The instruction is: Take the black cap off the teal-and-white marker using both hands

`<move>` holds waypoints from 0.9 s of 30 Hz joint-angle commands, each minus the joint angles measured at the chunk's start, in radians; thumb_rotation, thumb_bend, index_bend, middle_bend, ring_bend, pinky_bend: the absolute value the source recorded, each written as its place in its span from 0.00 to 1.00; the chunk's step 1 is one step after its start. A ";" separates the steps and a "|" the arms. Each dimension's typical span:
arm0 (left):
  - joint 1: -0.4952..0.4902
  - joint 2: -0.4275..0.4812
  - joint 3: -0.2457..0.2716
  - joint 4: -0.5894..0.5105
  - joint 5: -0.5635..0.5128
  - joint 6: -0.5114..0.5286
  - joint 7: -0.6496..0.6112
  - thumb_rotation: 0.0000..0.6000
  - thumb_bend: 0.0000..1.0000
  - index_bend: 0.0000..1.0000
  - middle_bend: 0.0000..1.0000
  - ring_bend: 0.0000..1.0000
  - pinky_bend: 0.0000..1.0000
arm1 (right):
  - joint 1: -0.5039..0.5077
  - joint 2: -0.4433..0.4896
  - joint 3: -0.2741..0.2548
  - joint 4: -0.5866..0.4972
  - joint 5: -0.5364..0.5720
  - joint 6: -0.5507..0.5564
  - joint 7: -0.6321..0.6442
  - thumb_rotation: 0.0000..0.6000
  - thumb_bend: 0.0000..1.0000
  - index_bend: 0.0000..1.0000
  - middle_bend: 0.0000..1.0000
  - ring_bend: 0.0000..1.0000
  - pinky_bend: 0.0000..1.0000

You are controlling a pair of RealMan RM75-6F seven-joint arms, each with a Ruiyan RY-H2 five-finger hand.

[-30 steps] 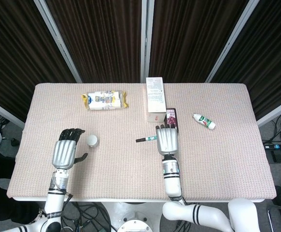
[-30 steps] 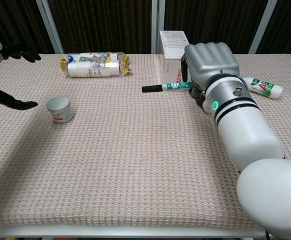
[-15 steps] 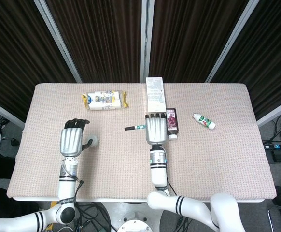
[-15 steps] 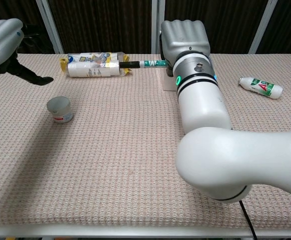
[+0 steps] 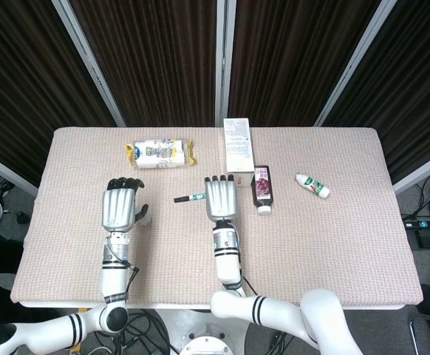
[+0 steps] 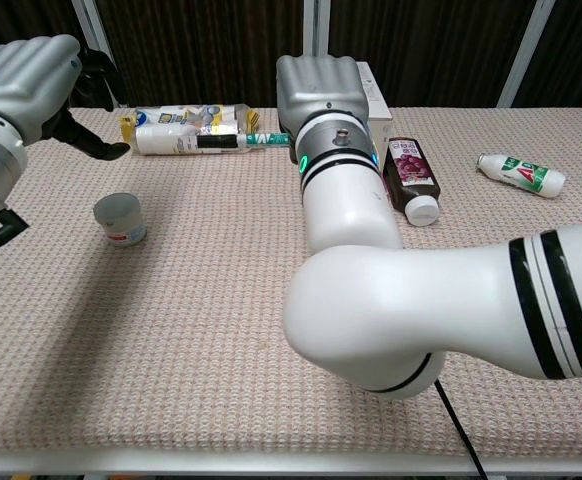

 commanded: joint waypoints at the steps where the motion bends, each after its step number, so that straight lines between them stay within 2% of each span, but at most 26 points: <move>1: -0.012 -0.004 0.006 0.007 0.002 -0.007 -0.008 1.00 0.21 0.42 0.41 0.31 0.30 | 0.049 0.000 -0.026 0.021 0.046 0.009 0.031 1.00 0.33 0.66 0.59 0.44 0.38; 13: -0.099 -0.057 -0.008 0.075 -0.037 -0.067 0.004 1.00 0.21 0.43 0.42 0.34 0.31 | 0.147 0.000 -0.095 0.063 0.172 0.038 0.101 1.00 0.33 0.66 0.59 0.44 0.38; 27: -0.116 -0.090 0.014 0.122 -0.051 -0.055 -0.026 1.00 0.24 0.47 0.46 0.40 0.38 | 0.178 0.000 -0.126 0.095 0.229 0.023 0.146 1.00 0.33 0.67 0.59 0.44 0.38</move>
